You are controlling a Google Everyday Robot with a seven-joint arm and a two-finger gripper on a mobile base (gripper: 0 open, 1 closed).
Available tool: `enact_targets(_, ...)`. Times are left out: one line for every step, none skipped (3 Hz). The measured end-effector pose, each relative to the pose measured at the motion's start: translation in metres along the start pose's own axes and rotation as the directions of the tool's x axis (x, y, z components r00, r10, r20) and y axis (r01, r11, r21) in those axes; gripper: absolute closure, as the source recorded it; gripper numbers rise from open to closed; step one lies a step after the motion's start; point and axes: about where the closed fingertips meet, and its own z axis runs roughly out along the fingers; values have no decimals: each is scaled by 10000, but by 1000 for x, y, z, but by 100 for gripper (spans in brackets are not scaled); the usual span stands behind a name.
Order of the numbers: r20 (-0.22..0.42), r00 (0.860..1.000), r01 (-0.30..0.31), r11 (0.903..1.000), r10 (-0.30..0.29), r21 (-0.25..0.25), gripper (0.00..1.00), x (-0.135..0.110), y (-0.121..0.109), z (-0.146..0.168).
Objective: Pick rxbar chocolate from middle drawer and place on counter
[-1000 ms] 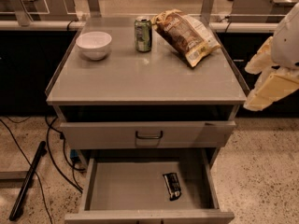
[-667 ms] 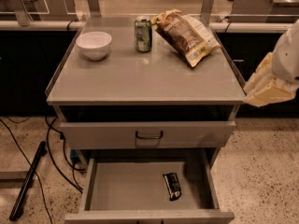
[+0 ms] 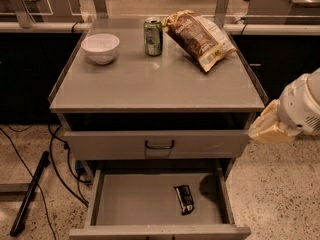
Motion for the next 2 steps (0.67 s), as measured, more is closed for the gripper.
enact_targets(761,9967,-188,9941,271,-1070,100,20,25,62)
enact_targets(743,9969,-181,9944,259,-1042,100,20,24,60)
